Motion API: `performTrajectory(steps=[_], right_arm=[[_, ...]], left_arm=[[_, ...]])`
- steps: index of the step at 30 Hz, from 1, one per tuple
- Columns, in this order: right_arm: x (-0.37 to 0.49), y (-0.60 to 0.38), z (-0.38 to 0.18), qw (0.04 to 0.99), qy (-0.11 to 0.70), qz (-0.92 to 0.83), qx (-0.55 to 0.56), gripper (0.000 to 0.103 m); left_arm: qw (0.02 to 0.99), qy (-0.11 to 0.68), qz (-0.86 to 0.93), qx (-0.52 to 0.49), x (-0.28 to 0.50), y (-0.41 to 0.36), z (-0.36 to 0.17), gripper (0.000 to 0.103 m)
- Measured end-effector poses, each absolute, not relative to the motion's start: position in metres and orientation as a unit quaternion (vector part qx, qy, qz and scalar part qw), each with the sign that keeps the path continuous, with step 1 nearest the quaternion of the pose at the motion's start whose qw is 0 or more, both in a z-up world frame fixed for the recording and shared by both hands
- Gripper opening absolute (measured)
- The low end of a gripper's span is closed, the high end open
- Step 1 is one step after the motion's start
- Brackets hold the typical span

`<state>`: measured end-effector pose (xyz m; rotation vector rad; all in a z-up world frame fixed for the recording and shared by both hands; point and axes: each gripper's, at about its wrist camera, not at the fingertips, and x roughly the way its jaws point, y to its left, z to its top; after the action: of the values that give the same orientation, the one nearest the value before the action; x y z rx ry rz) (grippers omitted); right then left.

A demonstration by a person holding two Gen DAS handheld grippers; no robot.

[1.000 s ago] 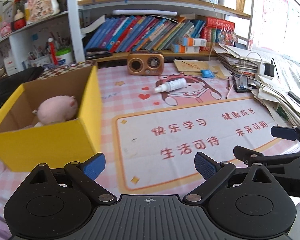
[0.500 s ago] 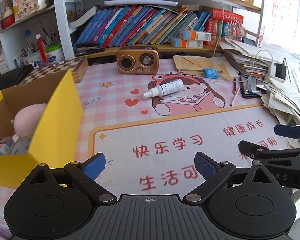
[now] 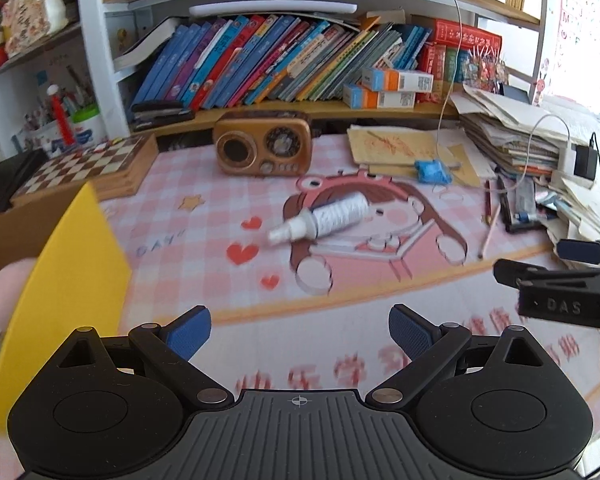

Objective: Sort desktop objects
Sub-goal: 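Move the left tool to the white lotion bottle while the right tool approaches the blue bag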

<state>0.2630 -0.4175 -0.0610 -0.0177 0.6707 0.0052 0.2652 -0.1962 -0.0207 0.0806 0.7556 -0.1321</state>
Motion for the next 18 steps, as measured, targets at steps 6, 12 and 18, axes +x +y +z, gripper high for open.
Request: performTrajectory(steps=[6, 12, 18], right_arm=[[0.325, -0.428, -0.068, 0.946, 0.324, -0.004, -0.009, 0.084], [0.375, -0.430, -0.078, 0.947, 0.320, -0.010, -0.012, 0.083], [0.413, -0.433, -0.089, 0.945, 0.326, -0.015, -0.010, 0.083]], left_arm=[[0.925, 0.369, -0.078, 0.041, 0.312, -0.207, -0.028, 0.096], [0.918, 0.380, -0.094, 0.058, 0.352, -0.216, -0.046, 0.089], [0.911, 0.394, -0.102, 0.073, 0.383, -0.221, -0.062, 0.083]])
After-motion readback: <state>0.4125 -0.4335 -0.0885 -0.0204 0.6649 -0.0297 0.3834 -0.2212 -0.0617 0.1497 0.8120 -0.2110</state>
